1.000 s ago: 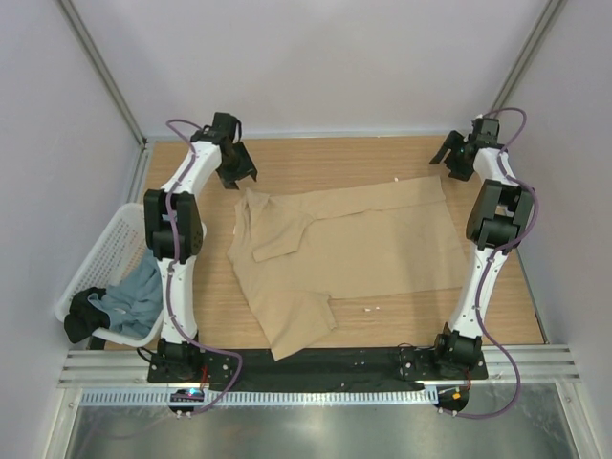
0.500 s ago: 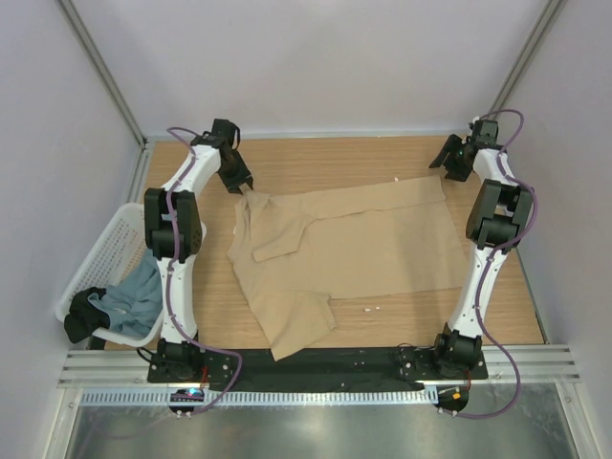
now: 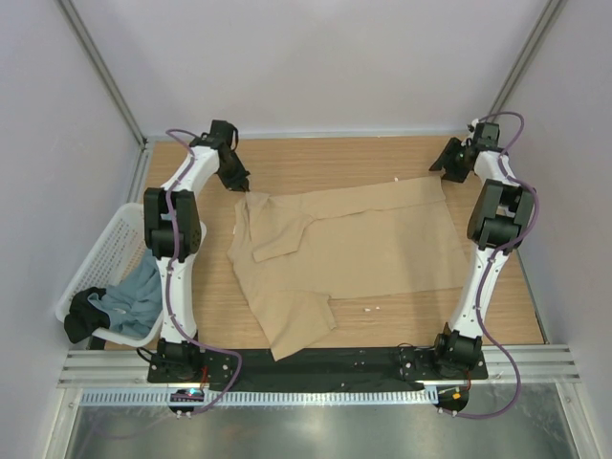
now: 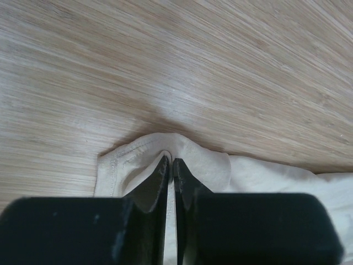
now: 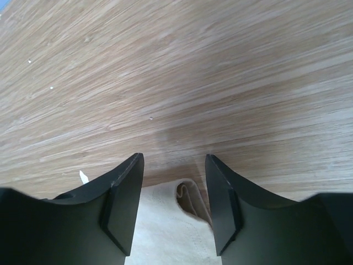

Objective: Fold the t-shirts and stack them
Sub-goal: Fold the tshirt

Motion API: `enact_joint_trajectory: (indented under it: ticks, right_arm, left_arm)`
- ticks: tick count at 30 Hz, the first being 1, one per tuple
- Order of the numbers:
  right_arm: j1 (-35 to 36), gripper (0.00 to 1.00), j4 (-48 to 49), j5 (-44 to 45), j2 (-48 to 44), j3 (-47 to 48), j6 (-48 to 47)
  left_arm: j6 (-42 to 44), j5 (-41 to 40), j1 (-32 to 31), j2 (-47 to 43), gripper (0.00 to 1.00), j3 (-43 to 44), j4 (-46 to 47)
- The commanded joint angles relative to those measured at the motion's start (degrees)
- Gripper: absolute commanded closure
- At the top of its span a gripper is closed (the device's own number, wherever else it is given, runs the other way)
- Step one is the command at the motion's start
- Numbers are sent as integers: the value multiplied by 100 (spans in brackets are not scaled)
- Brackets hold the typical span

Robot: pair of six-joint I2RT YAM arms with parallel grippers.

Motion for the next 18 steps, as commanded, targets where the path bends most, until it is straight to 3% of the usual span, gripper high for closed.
enact_joint_trajectory:
  ticks: [1,3,6,9,11,18]
  right_arm:
    - [11,46,-62,-171,-177,-246,226]
    - [11,48,96,-119,-142,-273,506]
    - [11,61,316,-162,-89,-282,771]
    - [19,77,413,-49,-80,-264,991]
    - [11,97,352,283,-97,-238,1018]
    - [-51,99,764,1751,-686,-817,974]
  left_arm:
    - [-39,15,87,-129,94,-49,189]
    - [-74,-21,113,-182,96,-145,251]
    - [-188,-12,149,-261,98,-303,391]
    - [-285,41,175,-270,100,-409,497]
    - [-329,67,192,-279,100,-462,594]
    - [-672,85,280,-542,100,-963,1296]
